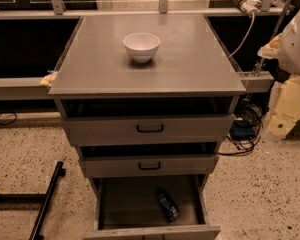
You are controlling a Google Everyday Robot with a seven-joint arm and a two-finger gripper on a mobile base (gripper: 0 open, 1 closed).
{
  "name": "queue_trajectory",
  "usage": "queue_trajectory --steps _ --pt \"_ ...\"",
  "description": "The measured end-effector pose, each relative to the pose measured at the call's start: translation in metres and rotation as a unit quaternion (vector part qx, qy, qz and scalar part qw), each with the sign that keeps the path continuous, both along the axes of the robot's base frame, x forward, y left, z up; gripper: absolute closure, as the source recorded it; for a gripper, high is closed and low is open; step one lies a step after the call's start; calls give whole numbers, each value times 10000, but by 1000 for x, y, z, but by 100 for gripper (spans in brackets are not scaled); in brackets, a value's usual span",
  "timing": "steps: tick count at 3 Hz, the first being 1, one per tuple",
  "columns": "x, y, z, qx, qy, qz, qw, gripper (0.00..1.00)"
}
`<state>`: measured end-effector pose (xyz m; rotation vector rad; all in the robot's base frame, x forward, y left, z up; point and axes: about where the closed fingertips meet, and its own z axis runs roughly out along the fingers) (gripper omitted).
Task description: Pick pepsi can from bottom drawer and place on counter
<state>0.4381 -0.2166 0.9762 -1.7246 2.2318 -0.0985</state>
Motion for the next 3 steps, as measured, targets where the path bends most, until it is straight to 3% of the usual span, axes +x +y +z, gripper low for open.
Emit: queue_trajectory --steps 1,2,3 --pt "0 0 0 0 0 0 10000 0" --pt "2 1 -20 185 17 -37 9998 17" --pt "0 14 -85 733 246 -171 9969 40"
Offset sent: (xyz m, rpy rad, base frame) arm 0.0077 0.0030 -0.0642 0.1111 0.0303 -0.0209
